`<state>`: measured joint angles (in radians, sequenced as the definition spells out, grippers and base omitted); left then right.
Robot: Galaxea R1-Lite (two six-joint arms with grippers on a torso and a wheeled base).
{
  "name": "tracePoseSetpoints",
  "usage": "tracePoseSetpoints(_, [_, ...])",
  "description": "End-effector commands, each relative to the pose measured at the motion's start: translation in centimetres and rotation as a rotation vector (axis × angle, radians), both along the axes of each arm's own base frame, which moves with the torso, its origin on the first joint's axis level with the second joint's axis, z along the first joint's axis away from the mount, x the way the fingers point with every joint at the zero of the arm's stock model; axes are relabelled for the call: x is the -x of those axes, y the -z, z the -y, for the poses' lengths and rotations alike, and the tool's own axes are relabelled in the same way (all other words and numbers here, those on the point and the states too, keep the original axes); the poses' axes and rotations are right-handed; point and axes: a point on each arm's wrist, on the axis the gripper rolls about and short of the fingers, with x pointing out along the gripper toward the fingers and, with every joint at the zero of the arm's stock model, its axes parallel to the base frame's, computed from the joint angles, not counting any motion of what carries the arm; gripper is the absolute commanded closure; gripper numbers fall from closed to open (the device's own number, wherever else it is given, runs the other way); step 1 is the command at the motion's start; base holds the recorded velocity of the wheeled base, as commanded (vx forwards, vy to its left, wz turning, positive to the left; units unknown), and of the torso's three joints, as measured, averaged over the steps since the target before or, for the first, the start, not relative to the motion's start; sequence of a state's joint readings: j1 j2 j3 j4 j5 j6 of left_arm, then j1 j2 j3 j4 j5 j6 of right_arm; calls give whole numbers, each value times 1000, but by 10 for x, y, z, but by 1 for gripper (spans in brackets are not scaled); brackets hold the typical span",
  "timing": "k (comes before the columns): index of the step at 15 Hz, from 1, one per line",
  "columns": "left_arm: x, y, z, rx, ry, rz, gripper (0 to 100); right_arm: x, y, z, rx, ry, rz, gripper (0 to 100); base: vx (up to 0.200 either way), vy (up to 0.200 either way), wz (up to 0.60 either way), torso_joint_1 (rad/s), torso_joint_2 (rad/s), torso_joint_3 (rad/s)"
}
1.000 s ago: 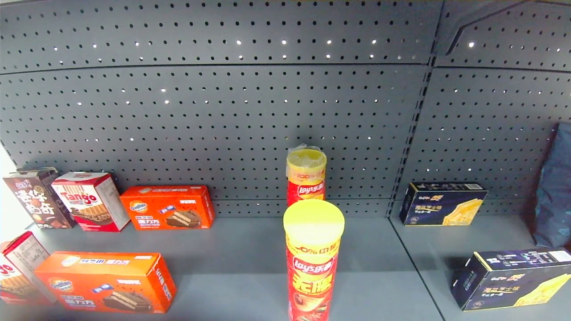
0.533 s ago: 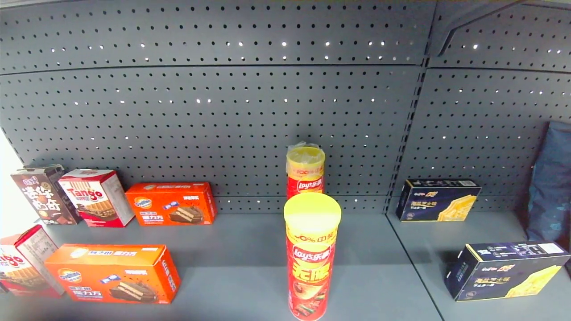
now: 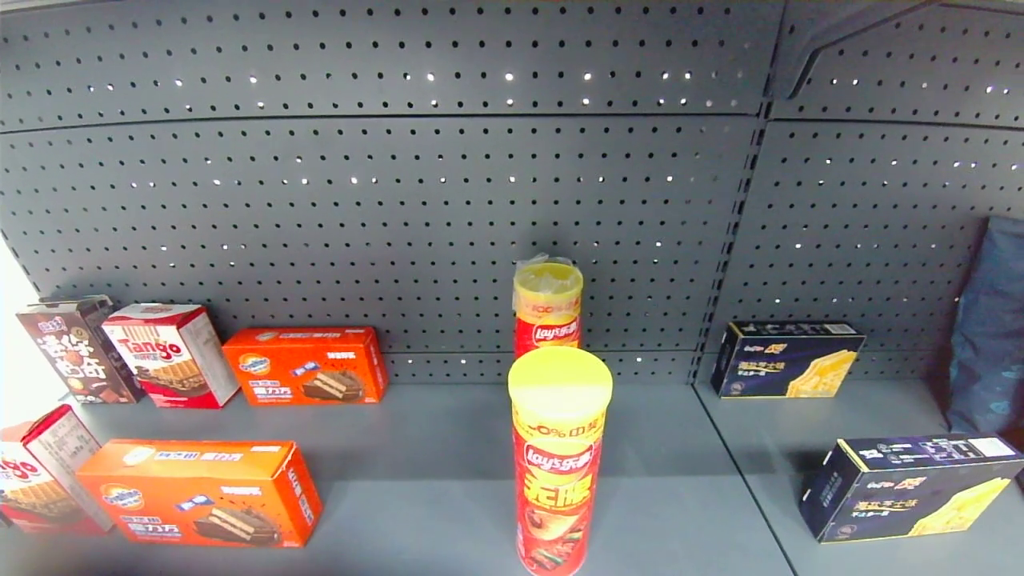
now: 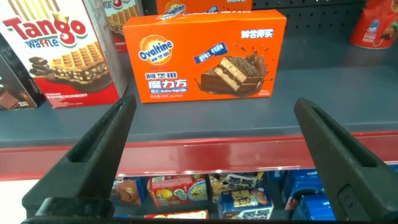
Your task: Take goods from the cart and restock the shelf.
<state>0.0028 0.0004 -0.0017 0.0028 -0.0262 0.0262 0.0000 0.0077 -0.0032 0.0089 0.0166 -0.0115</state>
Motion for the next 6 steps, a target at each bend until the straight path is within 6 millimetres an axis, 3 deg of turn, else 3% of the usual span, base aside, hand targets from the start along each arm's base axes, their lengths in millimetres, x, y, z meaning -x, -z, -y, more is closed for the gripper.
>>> tracePoseSetpoints(1, [0,0,0,0,0,0,0,0,0,0,1,0,-2,0,0,0,0,0,0,0])
tracePoseSetpoints(6, [0,0,0,0,0,0,0,0,0,0,-1,1,-2,0,0,0,0,0,0,0])
